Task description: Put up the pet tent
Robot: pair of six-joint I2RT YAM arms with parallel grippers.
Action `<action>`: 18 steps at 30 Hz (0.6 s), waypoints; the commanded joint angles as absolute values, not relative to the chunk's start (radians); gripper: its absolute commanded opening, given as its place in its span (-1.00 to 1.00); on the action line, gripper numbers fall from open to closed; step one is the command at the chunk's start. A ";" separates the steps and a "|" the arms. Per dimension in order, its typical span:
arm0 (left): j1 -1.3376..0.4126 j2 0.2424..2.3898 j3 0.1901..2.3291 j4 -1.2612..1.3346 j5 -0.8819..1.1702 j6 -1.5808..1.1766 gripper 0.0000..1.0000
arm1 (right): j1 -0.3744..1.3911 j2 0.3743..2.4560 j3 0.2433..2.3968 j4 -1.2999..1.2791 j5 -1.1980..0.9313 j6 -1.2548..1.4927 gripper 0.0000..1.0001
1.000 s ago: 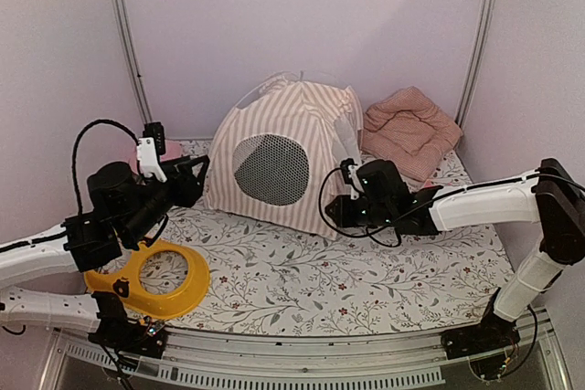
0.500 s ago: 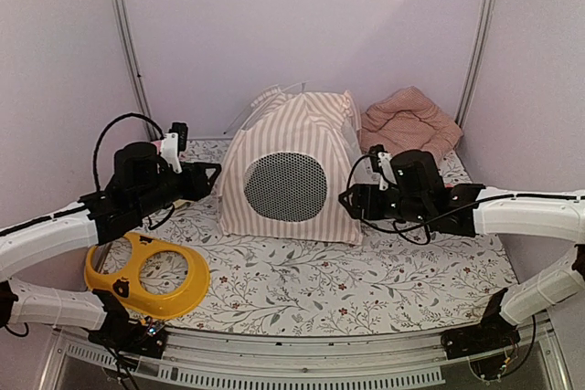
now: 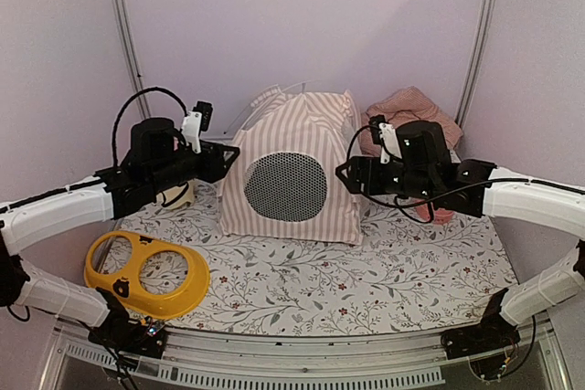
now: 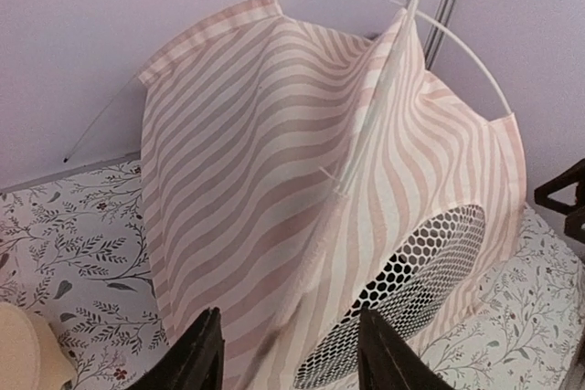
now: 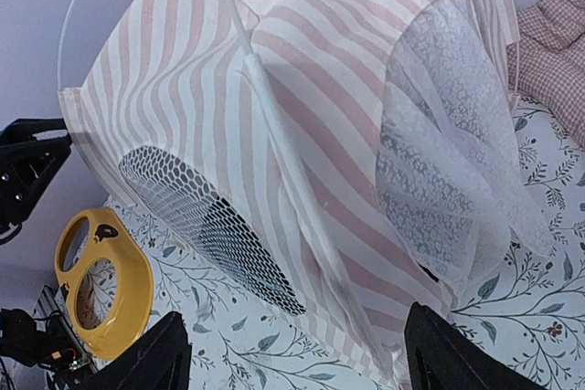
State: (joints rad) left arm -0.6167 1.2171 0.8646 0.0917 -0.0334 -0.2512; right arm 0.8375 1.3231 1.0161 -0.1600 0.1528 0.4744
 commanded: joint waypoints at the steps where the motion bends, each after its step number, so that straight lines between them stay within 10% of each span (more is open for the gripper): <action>1: -0.606 1.288 0.904 0.107 0.007 -0.183 0.01 | 0.795 1.389 1.084 -0.203 0.167 0.449 0.62; 8: -0.662 1.337 0.972 0.089 0.118 -0.169 -0.96 | 0.702 1.470 1.143 -0.200 0.137 0.454 0.35; 18: -0.984 1.176 0.835 0.254 -0.028 -0.253 -1.00 | 0.620 1.672 1.470 -0.198 0.154 0.322 -0.25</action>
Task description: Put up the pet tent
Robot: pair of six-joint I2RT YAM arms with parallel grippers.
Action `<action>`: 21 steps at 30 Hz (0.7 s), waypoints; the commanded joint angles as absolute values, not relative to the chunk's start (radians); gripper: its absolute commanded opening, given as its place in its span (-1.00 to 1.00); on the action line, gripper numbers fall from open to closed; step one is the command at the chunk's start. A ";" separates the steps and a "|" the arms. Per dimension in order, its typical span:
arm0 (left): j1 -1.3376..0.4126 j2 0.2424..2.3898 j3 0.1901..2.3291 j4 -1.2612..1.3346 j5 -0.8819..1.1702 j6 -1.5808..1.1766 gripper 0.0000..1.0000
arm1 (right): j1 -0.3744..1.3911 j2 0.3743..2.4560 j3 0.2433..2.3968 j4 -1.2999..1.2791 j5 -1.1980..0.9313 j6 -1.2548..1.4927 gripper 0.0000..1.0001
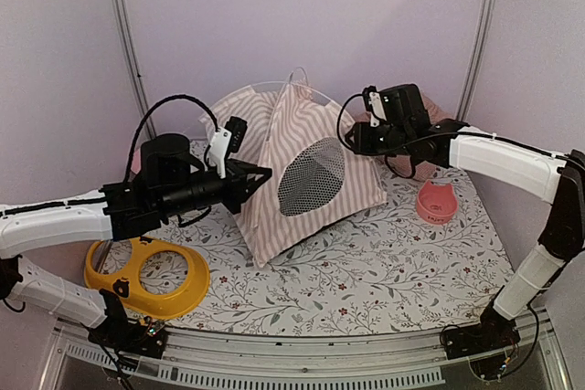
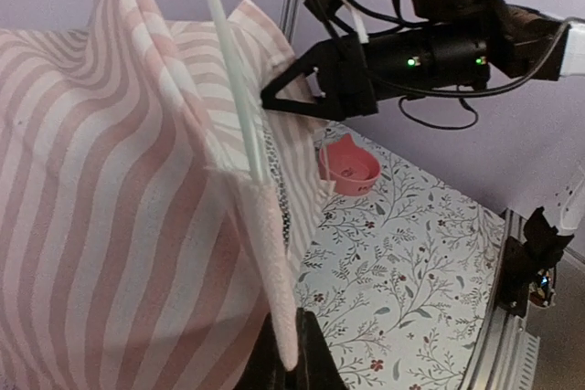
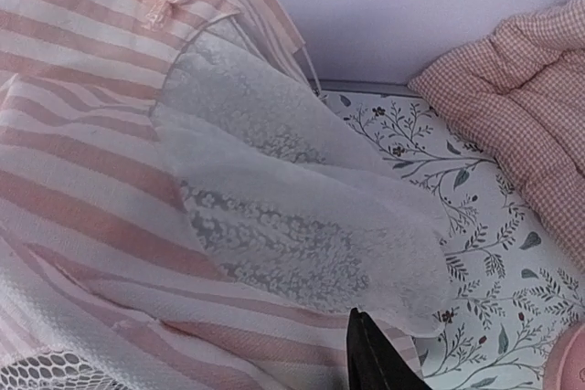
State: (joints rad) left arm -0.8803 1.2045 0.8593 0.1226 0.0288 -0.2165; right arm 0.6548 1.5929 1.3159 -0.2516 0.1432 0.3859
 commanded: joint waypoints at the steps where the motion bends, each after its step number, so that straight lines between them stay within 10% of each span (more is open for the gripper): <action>1: -1.013 1.189 0.836 0.277 -0.053 -0.260 -1.00 | 0.608 1.707 1.517 -0.195 0.138 0.300 -0.25; 7: -1.029 1.458 1.032 0.286 -0.145 -0.338 -1.00 | 0.521 1.903 1.806 -0.292 0.054 0.249 0.26; 11: -1.000 1.629 1.249 0.254 -0.094 -0.364 -0.41 | 0.494 1.857 1.817 -0.336 0.076 0.234 0.59; 21: -0.941 1.568 1.370 0.164 -0.037 -0.379 0.13 | 0.573 1.519 1.383 -0.217 -0.145 0.296 0.69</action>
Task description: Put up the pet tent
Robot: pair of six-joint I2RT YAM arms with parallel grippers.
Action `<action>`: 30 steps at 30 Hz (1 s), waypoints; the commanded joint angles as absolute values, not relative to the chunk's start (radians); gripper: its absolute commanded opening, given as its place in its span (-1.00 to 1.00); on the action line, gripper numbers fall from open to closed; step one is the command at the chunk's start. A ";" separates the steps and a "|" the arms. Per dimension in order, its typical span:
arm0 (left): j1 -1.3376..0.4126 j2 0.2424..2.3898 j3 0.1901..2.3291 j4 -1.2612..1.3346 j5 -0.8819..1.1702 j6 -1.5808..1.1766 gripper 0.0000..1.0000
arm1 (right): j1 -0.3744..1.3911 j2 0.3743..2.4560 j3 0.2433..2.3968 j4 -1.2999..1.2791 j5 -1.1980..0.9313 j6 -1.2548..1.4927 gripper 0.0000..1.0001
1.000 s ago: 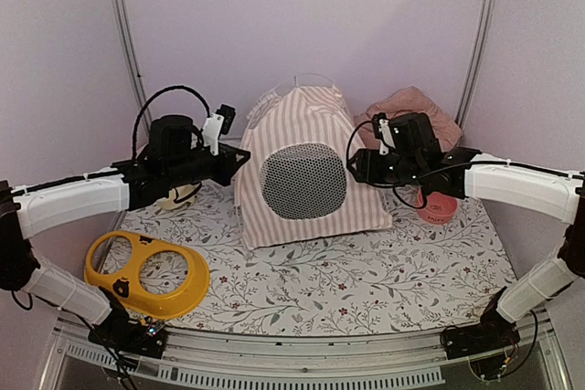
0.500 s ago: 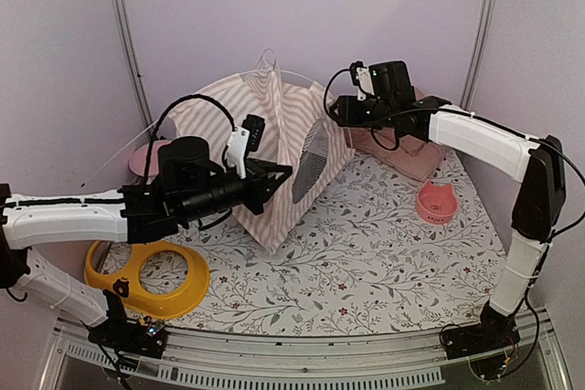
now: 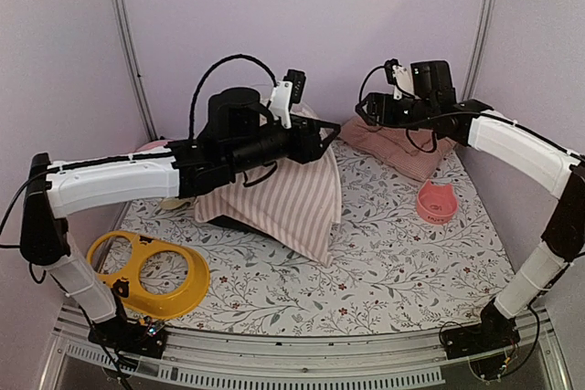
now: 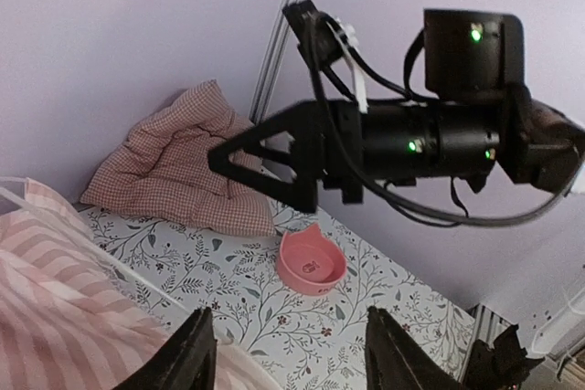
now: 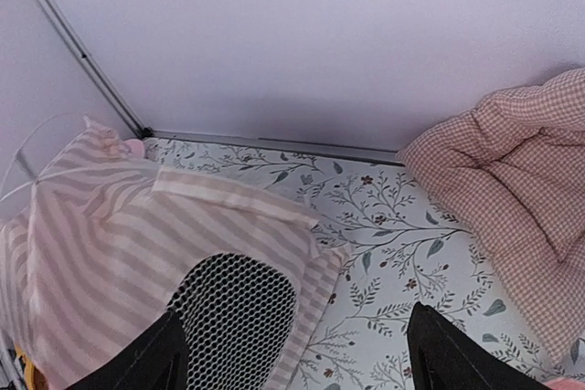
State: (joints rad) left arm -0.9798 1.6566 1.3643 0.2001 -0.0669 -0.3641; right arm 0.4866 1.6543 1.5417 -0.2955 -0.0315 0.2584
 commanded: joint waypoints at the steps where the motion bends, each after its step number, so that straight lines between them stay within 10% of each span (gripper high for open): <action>1: -0.934 1.541 1.354 0.161 -0.036 -0.377 0.15 | 0.608 1.490 1.329 -0.195 -0.141 0.300 0.70; 14: -0.806 1.091 1.105 -0.061 -0.209 -0.297 0.17 | 0.897 1.301 0.836 -0.041 0.175 0.542 0.65; 30: -0.658 0.875 0.861 -0.204 -0.014 -0.339 0.29 | 0.443 1.625 1.301 -0.174 0.278 0.361 -0.14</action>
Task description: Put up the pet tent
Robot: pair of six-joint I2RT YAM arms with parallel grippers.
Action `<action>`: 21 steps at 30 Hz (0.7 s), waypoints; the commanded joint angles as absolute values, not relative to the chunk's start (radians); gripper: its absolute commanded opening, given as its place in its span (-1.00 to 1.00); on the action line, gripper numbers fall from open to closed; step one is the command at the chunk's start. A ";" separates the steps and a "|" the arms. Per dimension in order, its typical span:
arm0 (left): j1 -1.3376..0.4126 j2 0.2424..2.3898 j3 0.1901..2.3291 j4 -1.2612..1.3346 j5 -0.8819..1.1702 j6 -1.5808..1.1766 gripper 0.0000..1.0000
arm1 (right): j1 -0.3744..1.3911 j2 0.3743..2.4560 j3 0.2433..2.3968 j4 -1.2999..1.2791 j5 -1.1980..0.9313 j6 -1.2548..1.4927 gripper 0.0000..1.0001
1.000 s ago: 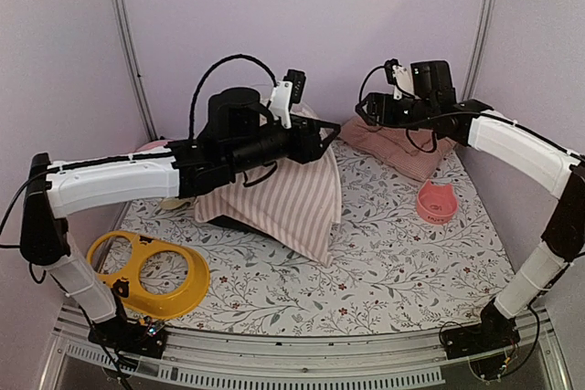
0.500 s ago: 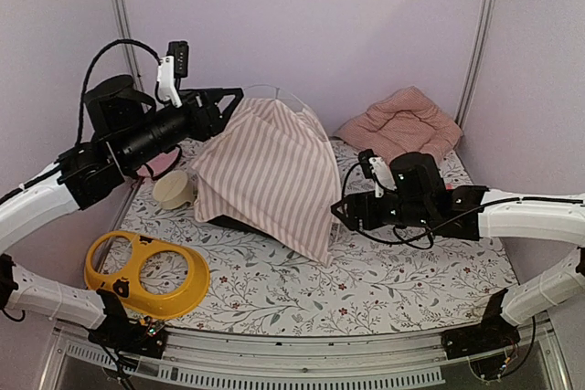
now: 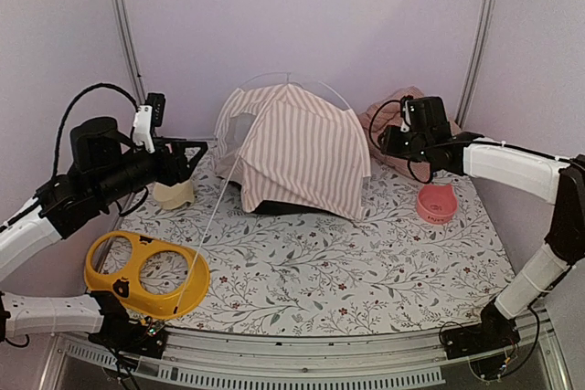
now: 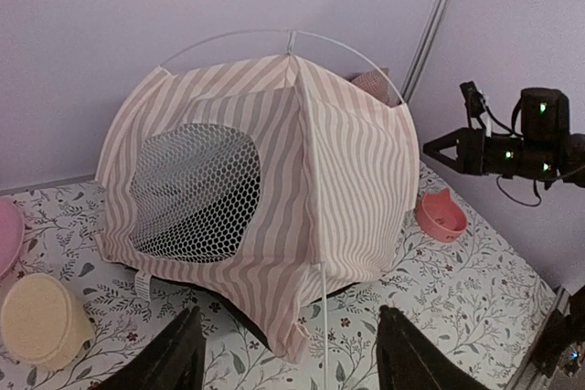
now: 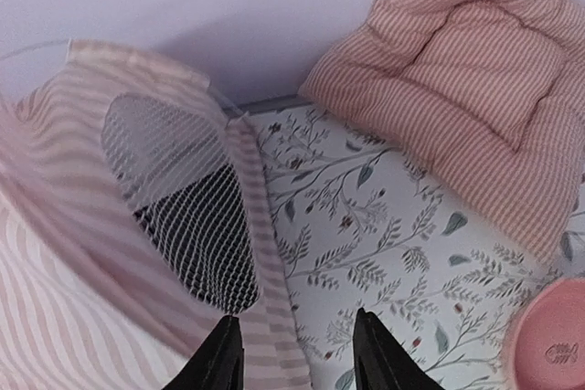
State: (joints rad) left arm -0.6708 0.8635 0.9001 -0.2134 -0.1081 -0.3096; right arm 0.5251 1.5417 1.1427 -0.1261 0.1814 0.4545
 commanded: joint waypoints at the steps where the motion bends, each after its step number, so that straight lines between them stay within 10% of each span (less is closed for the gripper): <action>1: -0.658 0.883 0.849 -0.188 0.009 -0.349 0.29 | 0.421 1.656 1.343 -0.194 0.291 0.346 -0.11; 12: -0.663 0.984 0.780 -0.146 0.243 -0.359 -0.01 | 0.450 1.476 1.308 -0.255 0.093 0.306 0.40; 21: -0.719 1.084 0.799 -0.109 0.255 -0.394 -1.00 | 0.781 1.265 0.876 0.069 -0.225 0.463 0.36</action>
